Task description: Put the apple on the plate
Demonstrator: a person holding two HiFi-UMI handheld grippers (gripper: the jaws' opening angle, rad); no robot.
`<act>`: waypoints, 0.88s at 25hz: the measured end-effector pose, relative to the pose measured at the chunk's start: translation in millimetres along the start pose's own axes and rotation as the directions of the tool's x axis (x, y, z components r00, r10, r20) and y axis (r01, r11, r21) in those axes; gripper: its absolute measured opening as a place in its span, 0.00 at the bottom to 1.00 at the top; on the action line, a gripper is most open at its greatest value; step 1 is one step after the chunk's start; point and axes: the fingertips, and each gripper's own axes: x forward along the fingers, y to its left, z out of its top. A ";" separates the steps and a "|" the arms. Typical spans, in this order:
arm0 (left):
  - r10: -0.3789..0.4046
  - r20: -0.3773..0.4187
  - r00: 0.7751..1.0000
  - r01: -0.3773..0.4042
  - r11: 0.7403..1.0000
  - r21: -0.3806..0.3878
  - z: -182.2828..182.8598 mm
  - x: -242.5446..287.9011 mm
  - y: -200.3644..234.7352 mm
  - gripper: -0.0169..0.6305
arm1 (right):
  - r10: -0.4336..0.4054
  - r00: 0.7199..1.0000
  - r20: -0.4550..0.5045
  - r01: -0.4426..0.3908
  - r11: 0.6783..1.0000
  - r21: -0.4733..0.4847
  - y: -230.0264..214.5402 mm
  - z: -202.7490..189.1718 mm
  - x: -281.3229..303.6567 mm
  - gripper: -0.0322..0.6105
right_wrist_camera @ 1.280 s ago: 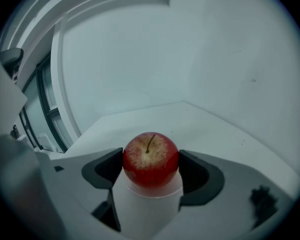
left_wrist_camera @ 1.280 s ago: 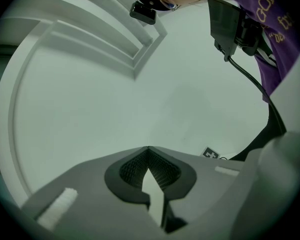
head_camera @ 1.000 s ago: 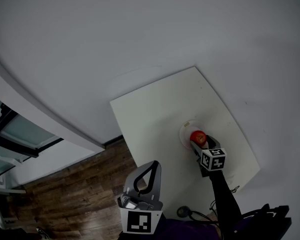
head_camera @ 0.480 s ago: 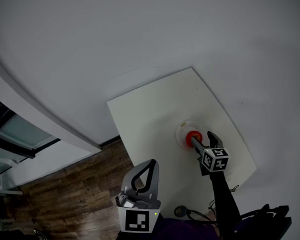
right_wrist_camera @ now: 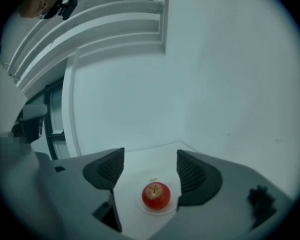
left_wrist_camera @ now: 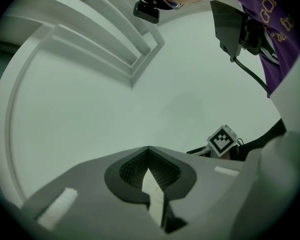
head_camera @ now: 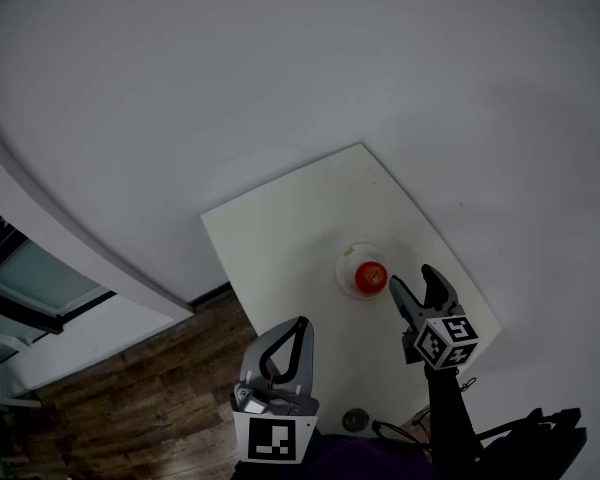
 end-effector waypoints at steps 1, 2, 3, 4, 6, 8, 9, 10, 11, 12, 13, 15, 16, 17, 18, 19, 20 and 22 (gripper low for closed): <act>0.000 -0.001 1.000 0.000 1.000 -0.006 -1.5 1.5 -1.4 0.04 | -0.001 1.000 0.020 0.001 1.000 -0.005 1.1 4.8 -4.1 0.59; 0.000 0.000 1.000 0.000 1.000 -0.008 -2.5 2.8 -3.2 0.04 | -0.008 0.999 0.042 0.009 1.000 -0.013 1.6 9.9 -8.9 0.58; -0.002 0.004 1.000 0.002 1.000 -0.004 -2.7 3.9 -5.1 0.04 | -0.022 0.997 0.068 0.024 1.000 -0.021 1.3 15.3 -14.5 0.52; -0.005 0.009 1.000 0.005 1.000 0.003 -2.7 5.1 -6.9 0.04 | -0.039 0.994 0.097 0.042 0.999 -0.026 0.1 20.8 -20.3 0.41; -0.010 0.011 1.000 0.011 1.000 -0.011 -5.4 7.5 -10.6 0.04 | -0.055 0.988 0.146 0.059 0.998 -0.027 -2.8 28.8 -29.9 0.12; -0.016 0.012 1.000 0.016 0.999 -0.031 -7.6 8.3 -16.1 0.04 | -0.042 0.984 0.175 0.047 0.998 -0.028 -3.5 34.8 -38.3 0.09; -0.019 0.020 1.000 0.019 0.999 -0.030 -4.3 5.7 -19.0 0.04 | -0.037 0.981 0.190 0.043 0.999 -0.029 -1.4 39.7 -45.1 0.07; -0.023 0.030 0.999 0.024 0.999 -0.029 1.7 -0.1 -21.3 0.04 | -0.035 0.978 0.206 0.042 0.999 -0.029 3.6 46.6 -54.2 0.07; -0.027 0.038 0.999 0.028 0.999 -0.033 9.2 -8.5 -23.3 0.04 | -0.033 0.975 0.221 0.041 0.999 -0.033 11.1 54.8 -64.8 0.07; -0.032 0.046 0.998 0.034 0.999 -0.038 17.2 -17.7 -25.1 0.04 | -0.031 0.972 0.234 0.043 0.998 -0.045 19.3 62.9 -75.3 0.07; -0.037 0.056 0.998 0.039 0.998 -0.040 24.7 -26.0 -27.1 0.04 | -0.029 0.969 0.244 0.046 0.997 -0.063 26.6 69.9 -84.8 0.07; -0.039 0.082 0.996 0.042 0.998 -0.040 37.3 -38.5 -30.9 0.04 | -0.026 0.966 0.256 0.055 0.993 -0.107 38.6 80.7 -99.1 0.07; -0.037 0.093 0.995 0.041 0.998 -0.041 41.2 -42.3 -31.9 0.04 | -0.023 0.965 0.260 0.057 0.991 -0.125 43.4 84.9 -103.3 0.07; -0.036 0.096 0.995 0.040 0.998 -0.041 42.5 -44.3 -32.4 0.04 | -0.020 0.965 0.263 0.058 0.989 -0.140 46.8 87.9 -105.4 0.07; -0.035 0.093 0.995 0.039 0.998 -0.041 41.8 -44.9 -32.8 0.04 | -0.017 0.964 0.265 0.059 0.987 -0.151 48.8 89.9 -106.1 0.07; -0.032 0.088 0.996 0.036 0.998 -0.044 40.0 -44.9 -33.4 0.04 | -0.015 0.963 0.268 0.059 0.986 -0.159 49.9 91.5 -106.2 0.07; -0.029 0.084 0.996 0.033 0.998 -0.051 38.5 -44.7 -33.9 0.04 | -0.013 0.962 0.272 0.059 0.985 -0.164 50.4 92.7 -106.1 0.07; -0.022 0.084 0.996 0.027 0.998 -0.060 37.2 -44.8 -34.4 0.04 | -0.010 0.960 0.279 0.060 0.984 -0.170 50.7 94.7 -106.0 0.07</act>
